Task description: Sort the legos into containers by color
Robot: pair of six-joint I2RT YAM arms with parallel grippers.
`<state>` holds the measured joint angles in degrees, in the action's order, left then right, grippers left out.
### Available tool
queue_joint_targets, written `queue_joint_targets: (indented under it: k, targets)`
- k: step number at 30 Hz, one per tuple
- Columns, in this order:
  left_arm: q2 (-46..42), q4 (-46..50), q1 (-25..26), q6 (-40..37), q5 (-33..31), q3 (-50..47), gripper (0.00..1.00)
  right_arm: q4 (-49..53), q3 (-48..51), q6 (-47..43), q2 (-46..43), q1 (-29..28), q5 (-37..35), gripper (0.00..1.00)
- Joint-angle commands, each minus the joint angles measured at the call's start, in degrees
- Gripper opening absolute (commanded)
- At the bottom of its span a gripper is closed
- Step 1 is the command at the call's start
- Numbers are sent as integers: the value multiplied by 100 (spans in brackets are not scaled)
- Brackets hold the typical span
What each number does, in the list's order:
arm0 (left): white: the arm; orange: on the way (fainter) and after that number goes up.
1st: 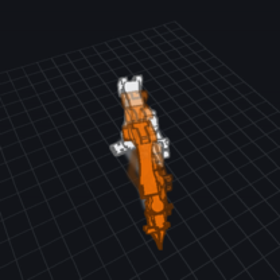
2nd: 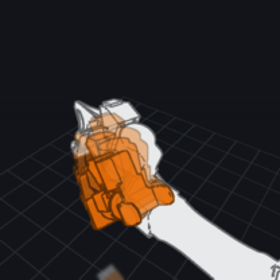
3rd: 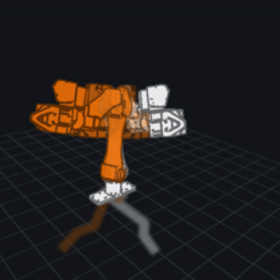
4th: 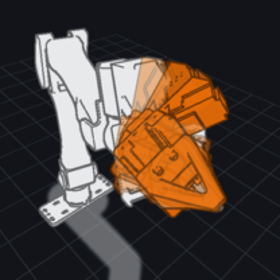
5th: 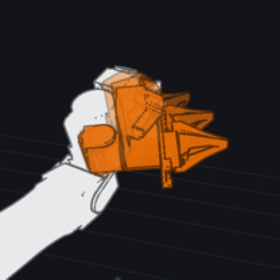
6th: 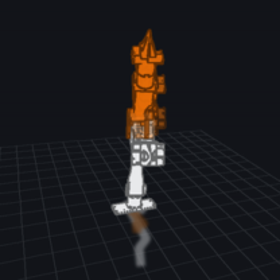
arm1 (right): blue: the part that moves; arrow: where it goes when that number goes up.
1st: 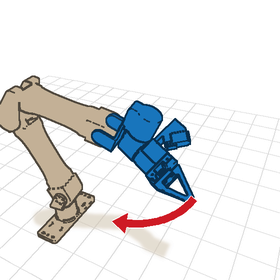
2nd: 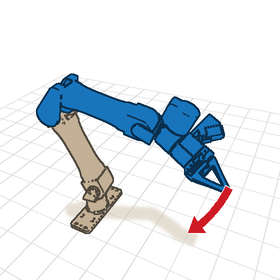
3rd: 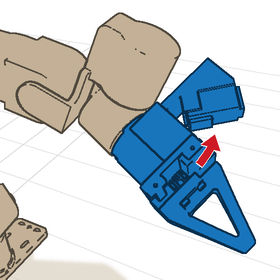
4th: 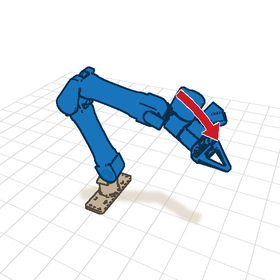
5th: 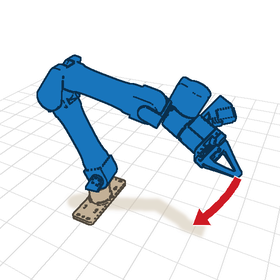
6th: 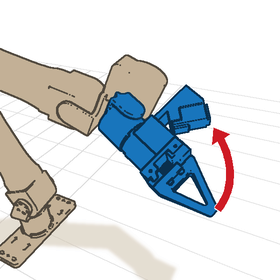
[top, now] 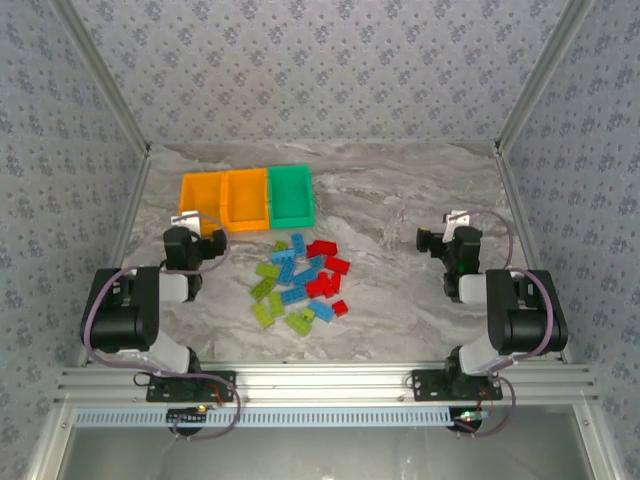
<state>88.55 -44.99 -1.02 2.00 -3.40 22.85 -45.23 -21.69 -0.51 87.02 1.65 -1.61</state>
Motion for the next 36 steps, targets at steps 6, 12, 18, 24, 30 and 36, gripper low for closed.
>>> queue_joint_targets:
  k: [6, 12, 18, 24, 30, 36]
  targets:
    - [-71, -71, 5, -46, 111, 124, 99, 22, -107, -80, -8, 33, 72, 100]
    - [-67, -79, -1, -45, 112, 119, 99, 23, -112, -63, -1, 50, 107, 100]
    - [-74, -73, -12, -44, 129, 123, 99, 15, -95, -54, -60, 56, 110, 100]
    - [-68, -86, -8, -48, 118, 114, 99, 1232, -50, 392, -1538, -131, -994, 100]
    - [-632, -147, 372, -327, -405, -154, 99, 5943, -1190, 3027, -3693, -221, -468, 100]
    - [-2969, 4354, 731, 1534, -984, 1134, 99, 7514, -1965, 2854, -3711, -1732, 1696, 98]
